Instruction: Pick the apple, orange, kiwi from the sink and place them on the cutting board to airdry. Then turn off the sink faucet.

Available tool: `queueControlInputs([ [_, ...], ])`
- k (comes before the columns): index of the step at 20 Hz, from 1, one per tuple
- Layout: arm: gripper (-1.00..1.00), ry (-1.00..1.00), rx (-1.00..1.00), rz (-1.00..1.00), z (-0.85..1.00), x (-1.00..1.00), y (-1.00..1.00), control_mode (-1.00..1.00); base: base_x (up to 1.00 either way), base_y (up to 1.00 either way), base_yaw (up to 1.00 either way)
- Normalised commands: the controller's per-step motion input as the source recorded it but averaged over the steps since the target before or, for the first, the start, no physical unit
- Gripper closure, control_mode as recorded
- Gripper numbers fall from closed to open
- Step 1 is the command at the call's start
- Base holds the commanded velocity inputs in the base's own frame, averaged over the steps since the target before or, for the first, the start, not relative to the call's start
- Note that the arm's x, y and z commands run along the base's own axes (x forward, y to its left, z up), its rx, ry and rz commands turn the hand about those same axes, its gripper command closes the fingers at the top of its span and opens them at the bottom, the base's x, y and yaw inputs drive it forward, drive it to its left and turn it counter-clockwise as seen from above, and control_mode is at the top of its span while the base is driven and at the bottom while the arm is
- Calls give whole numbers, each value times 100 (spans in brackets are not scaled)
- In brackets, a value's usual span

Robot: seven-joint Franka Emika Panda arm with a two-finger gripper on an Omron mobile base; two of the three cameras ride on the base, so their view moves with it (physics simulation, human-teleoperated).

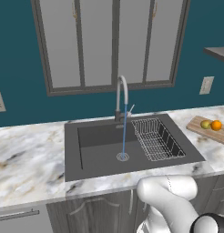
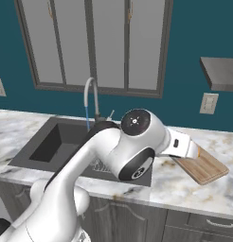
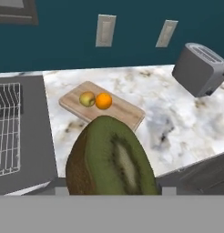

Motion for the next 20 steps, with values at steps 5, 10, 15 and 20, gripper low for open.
queueControlInputs([
  [5, 100, 0, 0, 4, -20, 22, -26, -100, 0, 0, 0],
  [10, 100, 6, 0, 1, -17, 24, -17, -100, 0, 0, 0],
  [15, 100, 12, 0, 0, -25, 37, -5, -100, 0, 0, 0],
  [20, 100, 2, 0, 4, -38, 23, -14, -100, 0, 0, 0],
])
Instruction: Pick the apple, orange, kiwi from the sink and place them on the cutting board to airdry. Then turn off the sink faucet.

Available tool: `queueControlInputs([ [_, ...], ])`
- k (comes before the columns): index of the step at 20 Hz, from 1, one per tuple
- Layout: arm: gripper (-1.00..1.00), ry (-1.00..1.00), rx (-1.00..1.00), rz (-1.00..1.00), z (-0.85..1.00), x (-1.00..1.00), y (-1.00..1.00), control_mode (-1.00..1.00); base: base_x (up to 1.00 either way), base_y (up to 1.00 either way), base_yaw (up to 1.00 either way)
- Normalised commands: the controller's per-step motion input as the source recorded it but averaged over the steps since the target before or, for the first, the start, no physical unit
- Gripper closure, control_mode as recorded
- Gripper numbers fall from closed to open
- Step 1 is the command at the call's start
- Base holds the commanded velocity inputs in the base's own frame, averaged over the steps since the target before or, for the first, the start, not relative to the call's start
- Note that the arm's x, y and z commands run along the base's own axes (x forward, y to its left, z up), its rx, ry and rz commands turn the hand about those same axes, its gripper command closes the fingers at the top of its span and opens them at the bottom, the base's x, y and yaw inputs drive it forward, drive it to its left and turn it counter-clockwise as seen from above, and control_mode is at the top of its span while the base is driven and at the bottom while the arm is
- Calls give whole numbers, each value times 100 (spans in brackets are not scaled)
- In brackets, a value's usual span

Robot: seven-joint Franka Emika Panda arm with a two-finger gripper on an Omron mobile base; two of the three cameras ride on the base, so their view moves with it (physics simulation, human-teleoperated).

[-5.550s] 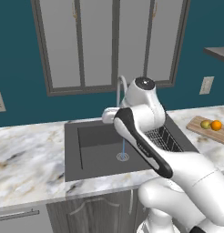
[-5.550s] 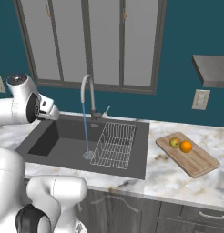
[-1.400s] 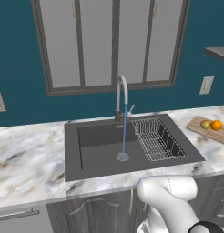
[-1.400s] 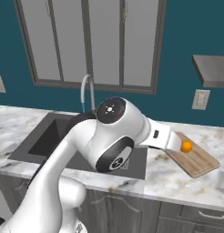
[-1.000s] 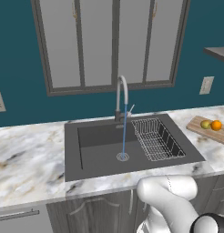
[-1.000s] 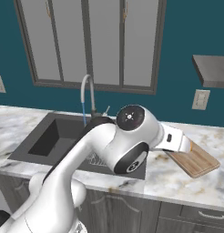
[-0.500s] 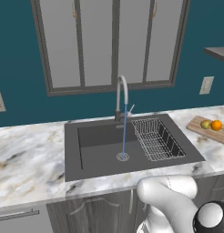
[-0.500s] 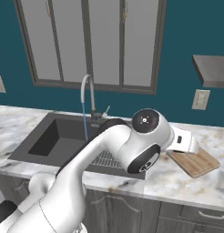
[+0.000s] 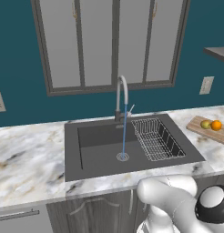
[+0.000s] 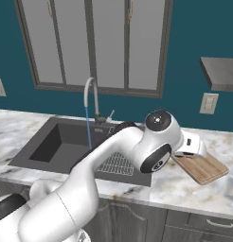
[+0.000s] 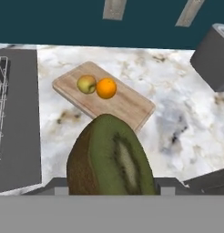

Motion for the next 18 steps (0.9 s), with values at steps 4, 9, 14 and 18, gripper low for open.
queueControlInputs([
  [4, 100, 0, 0, 5, -34, 34, -11, -100, 0, 0, 0],
  [9, 100, 1, 0, 3, -22, 38, -22, -100, 0, 0, 0],
  [14, 100, 2, 0, 3, -19, 23, -37, -100, 0, 0, 0],
  [18, 100, 3, 3, 4, -18, 29, -27, -100, 0, 0, 0],
])
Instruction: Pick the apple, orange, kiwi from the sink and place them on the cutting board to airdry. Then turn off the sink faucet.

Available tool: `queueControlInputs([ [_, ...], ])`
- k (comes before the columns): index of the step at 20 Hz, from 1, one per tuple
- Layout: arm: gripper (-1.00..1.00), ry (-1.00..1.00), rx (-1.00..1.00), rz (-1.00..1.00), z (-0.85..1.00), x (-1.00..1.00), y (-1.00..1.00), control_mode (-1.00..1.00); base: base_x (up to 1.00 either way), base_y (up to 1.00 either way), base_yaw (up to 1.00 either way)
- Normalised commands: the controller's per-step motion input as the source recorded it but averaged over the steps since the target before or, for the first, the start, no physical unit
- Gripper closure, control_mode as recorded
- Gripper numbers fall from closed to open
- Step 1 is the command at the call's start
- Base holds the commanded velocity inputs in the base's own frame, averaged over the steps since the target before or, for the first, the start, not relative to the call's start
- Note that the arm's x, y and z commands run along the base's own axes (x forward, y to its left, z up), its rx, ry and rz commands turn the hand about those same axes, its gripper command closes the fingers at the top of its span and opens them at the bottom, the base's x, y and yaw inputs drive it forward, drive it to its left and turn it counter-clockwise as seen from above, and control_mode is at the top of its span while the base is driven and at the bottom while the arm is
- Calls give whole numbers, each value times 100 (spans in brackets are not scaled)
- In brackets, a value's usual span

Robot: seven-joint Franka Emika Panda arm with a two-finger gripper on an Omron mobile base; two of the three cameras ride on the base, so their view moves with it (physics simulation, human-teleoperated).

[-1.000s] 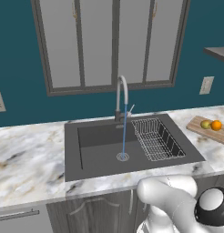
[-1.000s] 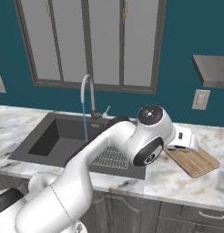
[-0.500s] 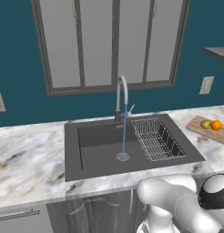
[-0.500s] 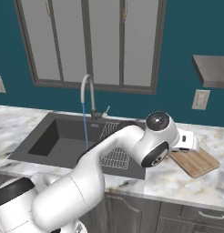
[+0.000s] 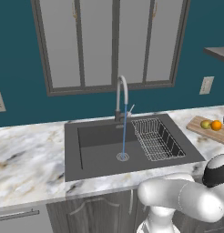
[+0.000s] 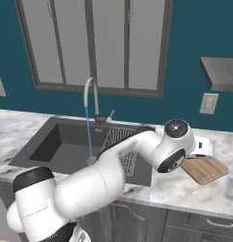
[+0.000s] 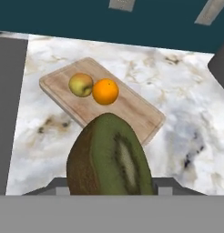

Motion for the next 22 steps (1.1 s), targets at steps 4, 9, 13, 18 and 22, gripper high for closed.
queueControlInputs([
  [4, 100, 2, 6, 5, -19, 27, -14, -100, 0, 0, 0],
  [9, 100, 0, 7, 5, -23, 21, -17, -100, 0, 0, 0],
  [13, 100, 3, 2, 4, -27, 21, -18, -100, 0, 0, 0],
  [18, 100, 4, 0, 4, -25, 23, -18, -100, 0, 0, 0],
  [22, 100, 3, 1, 4, -23, 20, -12, -100, 0, 0, 0],
])
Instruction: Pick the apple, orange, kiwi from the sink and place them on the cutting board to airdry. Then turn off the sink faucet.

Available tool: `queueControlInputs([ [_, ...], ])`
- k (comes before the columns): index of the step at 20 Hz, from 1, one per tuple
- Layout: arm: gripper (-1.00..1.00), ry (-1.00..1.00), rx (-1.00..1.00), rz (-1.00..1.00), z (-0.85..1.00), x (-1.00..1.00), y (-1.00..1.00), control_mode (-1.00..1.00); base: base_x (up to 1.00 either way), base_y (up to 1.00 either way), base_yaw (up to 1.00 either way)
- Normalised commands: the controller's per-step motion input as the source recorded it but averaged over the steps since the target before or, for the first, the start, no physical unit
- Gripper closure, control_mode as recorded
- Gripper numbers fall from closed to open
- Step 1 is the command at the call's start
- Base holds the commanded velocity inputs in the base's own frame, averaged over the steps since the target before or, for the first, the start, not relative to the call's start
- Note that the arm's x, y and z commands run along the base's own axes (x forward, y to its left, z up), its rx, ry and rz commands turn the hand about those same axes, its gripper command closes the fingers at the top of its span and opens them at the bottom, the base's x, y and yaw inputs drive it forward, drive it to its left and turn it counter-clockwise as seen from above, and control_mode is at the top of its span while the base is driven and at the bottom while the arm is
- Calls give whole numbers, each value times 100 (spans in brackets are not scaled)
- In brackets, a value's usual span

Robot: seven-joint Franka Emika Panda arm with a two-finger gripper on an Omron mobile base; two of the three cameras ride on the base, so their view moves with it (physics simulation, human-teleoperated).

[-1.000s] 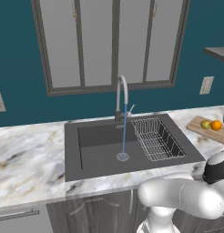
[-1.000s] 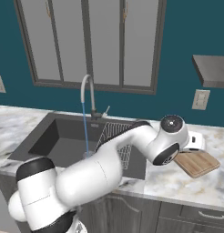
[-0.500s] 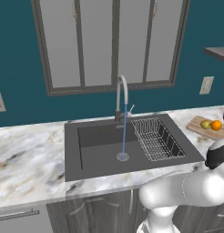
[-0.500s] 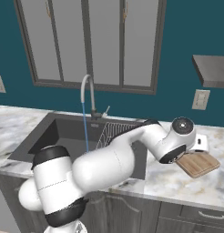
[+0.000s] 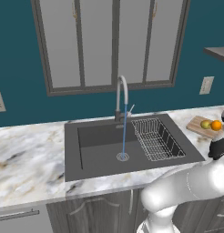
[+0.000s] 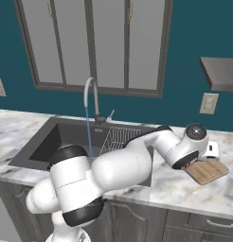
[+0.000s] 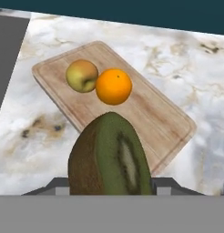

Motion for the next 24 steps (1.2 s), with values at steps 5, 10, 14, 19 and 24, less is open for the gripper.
queueControlInputs([
  [5, 100, 4, 2, 2, -23, 18, -10, -100, 0, 0, 0],
  [10, 100, 6, 2, 2, -24, 19, -8, -100, 0, 0, 0],
  [14, 100, 7, 3, 1, -26, 17, -13, -100, 0, 0, 0],
  [19, 100, 6, 4, 2, -24, 19, -15, -100, 0, 0, 0],
  [24, 100, 4, 4, 2, -21, 21, -17, -100, 0, 0, 0],
])
